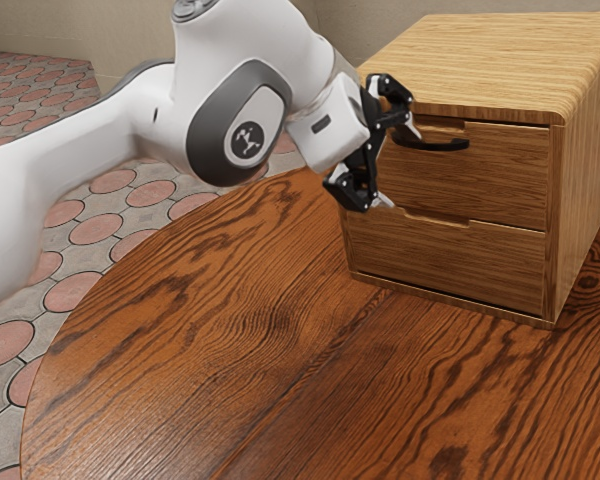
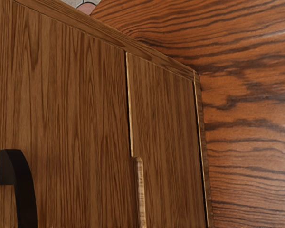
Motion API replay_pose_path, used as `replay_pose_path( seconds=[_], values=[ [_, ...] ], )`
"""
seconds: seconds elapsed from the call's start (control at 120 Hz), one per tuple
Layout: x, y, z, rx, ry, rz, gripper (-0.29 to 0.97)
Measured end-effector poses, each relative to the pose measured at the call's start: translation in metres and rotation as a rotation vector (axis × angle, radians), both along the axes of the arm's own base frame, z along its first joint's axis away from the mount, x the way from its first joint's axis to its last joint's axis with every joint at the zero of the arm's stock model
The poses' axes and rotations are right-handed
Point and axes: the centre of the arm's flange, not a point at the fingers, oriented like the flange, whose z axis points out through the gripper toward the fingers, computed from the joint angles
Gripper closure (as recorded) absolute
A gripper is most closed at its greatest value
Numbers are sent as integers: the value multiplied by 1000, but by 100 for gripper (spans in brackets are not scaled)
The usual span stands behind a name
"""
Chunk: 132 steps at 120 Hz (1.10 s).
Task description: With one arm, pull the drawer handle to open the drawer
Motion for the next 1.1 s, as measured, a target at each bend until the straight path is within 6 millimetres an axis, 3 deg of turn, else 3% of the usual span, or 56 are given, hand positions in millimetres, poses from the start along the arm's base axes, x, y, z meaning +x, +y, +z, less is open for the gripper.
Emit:
replay_pose_path(
  seconds=[0.325,0.7,0.9,1.1],
  values=[
    [6,4,-11,29,22,53,0],
    [24,7,-7,-7,7,102,0],
    [32,5,-23,-18,34,114,0],
    [32,5,-23,-27,36,125,0]
  ],
)
